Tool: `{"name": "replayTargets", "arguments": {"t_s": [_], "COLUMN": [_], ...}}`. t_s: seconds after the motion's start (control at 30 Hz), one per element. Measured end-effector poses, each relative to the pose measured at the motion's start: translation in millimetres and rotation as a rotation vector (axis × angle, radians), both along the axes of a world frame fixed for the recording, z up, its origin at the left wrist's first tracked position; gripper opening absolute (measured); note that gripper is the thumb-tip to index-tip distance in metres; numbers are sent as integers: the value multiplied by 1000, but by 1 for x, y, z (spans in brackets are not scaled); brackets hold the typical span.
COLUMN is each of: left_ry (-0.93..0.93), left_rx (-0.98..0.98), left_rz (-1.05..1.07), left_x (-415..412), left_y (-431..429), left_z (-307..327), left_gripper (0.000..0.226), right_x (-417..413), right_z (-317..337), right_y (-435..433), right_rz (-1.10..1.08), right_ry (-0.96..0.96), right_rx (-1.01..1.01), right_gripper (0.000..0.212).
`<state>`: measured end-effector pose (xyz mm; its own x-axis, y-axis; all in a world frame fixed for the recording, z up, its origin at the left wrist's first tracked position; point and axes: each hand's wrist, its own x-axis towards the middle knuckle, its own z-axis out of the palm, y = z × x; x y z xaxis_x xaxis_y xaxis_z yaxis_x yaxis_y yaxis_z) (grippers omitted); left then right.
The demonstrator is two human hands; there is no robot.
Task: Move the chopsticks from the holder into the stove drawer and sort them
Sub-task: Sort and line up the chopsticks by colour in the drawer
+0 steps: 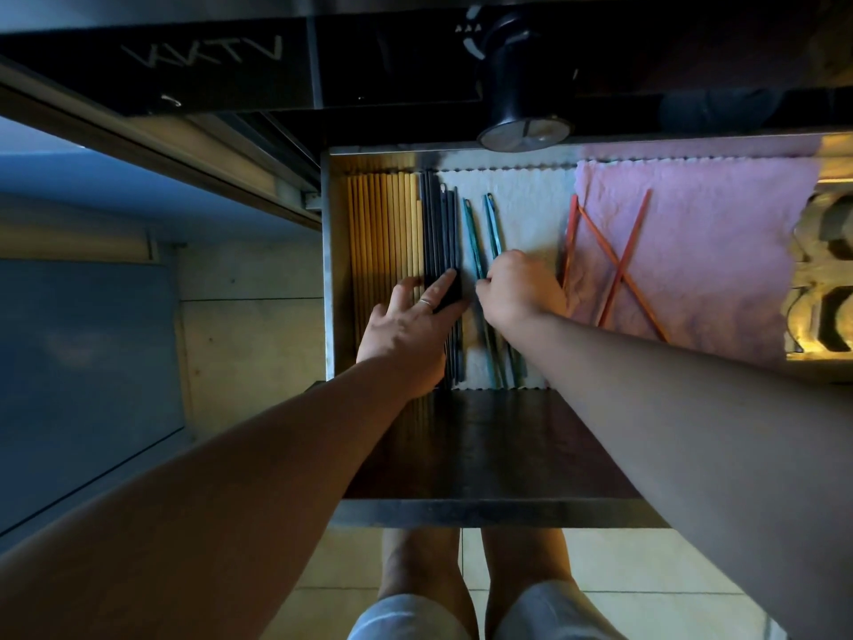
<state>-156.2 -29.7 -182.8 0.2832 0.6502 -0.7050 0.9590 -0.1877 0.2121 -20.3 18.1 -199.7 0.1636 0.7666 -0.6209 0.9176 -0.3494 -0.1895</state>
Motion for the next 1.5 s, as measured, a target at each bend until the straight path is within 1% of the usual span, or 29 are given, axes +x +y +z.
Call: {"name": "replayTargets", "arguments": {"t_s": [0.17, 0.37, 0.6, 0.83, 0.9, 1.03, 1.1, 1.3, 1.5], "left_ry": [-1, 19, 49, 63, 78, 97, 94, 90, 86], "left_rx": [1, 15, -12, -43, -54, -67, -59, -39, -34], "left_rz": [-3, -4, 32, 63, 59, 63, 64, 56, 53], "left_x": [0, 4, 14, 21, 24, 30, 30, 28, 28], "left_y": [0, -1, -2, -3, -2, 0, 1, 0, -1], "left_z": [0, 0, 1, 5, 7, 10, 9, 7, 7], "left_gripper": [79, 75, 78, 83, 85, 85, 85, 83, 83], "right_x": [9, 19, 22, 22, 25, 28, 26, 27, 35], "right_z": [1, 0, -5, -3, -5, -8, -8, -6, -10], "right_y": [-4, -5, -7, -9, -7, -2, 0, 2, 0], "right_rz": [-38, -20, 68, 28, 22, 1, -30, -81, -125], "right_ry": [-8, 62, 39, 32, 10, -1, -12, -41, 26], "right_rx": [-5, 145, 123, 198, 163, 87, 63, 44, 41], "right_gripper": [21, 17, 16, 28, 30, 25, 25, 31, 26]}}
